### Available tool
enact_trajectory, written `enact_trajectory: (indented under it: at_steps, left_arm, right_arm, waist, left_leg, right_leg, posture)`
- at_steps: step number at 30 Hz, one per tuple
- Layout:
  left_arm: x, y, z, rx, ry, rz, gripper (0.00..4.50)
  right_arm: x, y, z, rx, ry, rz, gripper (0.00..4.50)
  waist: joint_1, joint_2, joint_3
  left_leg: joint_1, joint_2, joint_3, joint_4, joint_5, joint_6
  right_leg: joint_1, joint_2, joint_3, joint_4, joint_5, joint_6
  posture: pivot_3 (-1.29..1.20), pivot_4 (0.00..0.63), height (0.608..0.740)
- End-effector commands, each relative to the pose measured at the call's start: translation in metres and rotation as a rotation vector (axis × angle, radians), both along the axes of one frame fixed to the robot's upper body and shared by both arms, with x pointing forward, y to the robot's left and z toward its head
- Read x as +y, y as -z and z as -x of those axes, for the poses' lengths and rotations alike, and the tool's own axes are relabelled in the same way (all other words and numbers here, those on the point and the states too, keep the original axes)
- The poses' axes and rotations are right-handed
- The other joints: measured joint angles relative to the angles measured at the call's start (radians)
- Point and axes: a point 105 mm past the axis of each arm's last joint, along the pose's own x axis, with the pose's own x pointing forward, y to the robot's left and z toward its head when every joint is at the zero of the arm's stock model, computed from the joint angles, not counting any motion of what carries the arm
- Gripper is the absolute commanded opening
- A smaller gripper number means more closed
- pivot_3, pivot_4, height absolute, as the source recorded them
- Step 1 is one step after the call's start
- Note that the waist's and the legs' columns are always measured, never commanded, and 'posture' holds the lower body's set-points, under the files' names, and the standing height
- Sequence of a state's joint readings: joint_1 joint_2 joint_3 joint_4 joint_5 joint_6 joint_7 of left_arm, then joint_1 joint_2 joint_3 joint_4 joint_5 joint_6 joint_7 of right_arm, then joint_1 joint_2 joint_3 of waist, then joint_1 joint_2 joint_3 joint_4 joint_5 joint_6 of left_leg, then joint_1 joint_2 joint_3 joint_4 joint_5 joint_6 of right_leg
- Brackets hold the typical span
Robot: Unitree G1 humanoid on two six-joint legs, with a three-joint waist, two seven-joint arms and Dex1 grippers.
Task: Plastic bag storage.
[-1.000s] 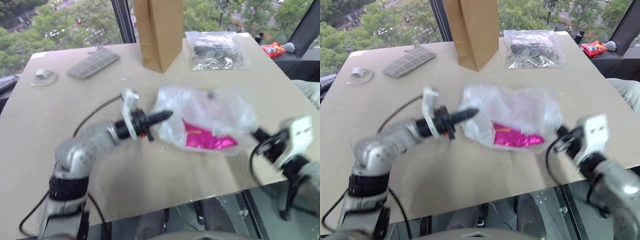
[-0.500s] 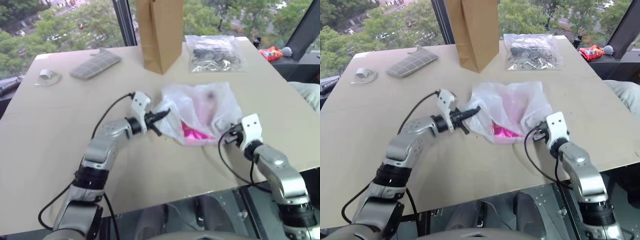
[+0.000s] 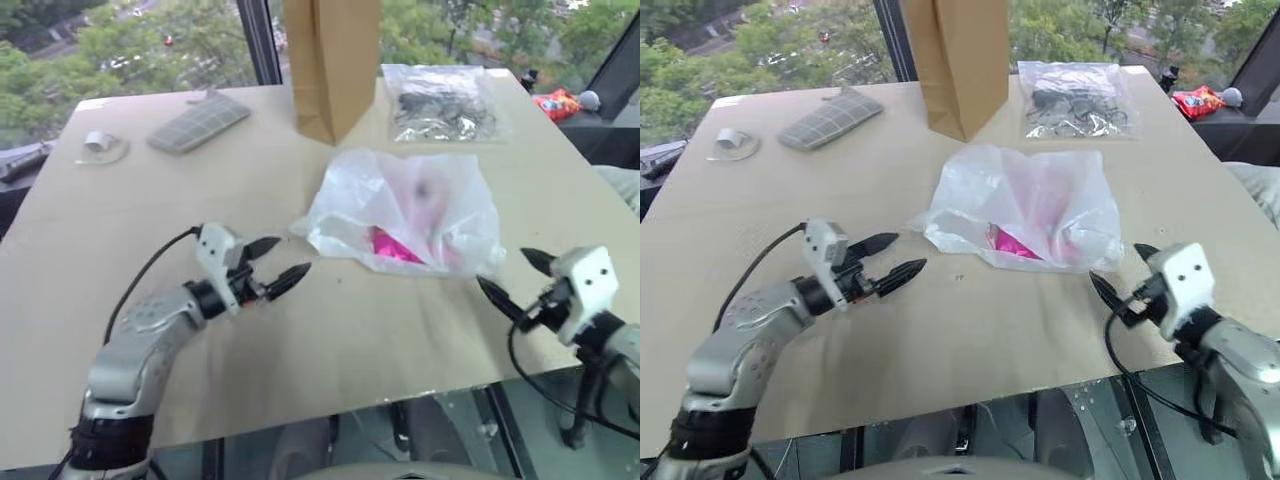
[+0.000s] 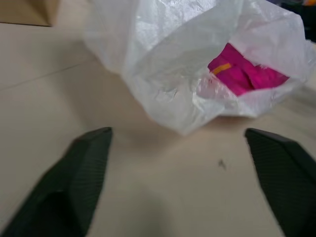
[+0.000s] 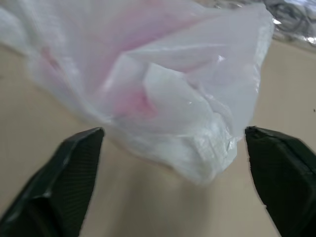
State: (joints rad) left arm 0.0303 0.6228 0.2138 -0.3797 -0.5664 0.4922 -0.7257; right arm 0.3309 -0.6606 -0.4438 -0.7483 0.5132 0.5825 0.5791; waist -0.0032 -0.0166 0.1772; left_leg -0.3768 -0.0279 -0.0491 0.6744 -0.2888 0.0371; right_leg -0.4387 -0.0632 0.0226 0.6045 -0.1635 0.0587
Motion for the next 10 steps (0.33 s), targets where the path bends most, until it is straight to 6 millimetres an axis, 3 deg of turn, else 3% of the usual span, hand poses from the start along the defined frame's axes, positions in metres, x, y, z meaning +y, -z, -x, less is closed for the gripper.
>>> enact_trajectory:
  at_steps: [1,5,10]
  left_arm:
    - [0.012,-0.009,0.009,-0.039,-0.053,-0.025,4.48]
    - [0.026,-0.005,0.011,-0.023,-0.147,0.005,4.48]
    - [0.031,-0.003,0.017,-0.004,-0.176,0.015,4.48]
  right_arm:
    - [-0.009,-0.012,0.019,0.001,-0.044,0.05,4.5]
    - [-0.024,-0.008,0.025,0.03,-0.024,0.066,4.5]
    - [-0.034,-0.004,0.019,0.02,0.004,0.058,4.5]
  waist:
    - [0.001,0.0,0.0]
    - [0.0,-0.001,0.0]
    - [-0.005,-0.001,0.0]
  left_leg:
    - [0.001,0.001,0.0,0.002,0.0,0.0]
    - [0.001,0.004,0.0,0.01,0.0,0.0]
    - [0.009,0.005,0.001,0.01,0.0,0.0]
  right_leg:
    - [0.001,0.001,-0.001,0.0,0.0,0.0]
    - [0.003,0.005,-0.001,0.004,0.0,0.0]
    - [0.01,0.005,0.001,0.004,0.0,0.0]
  posture:
    - [0.0,0.15,0.74]
    - [0.0,0.15,0.74]
    - [0.0,0.15,0.74]
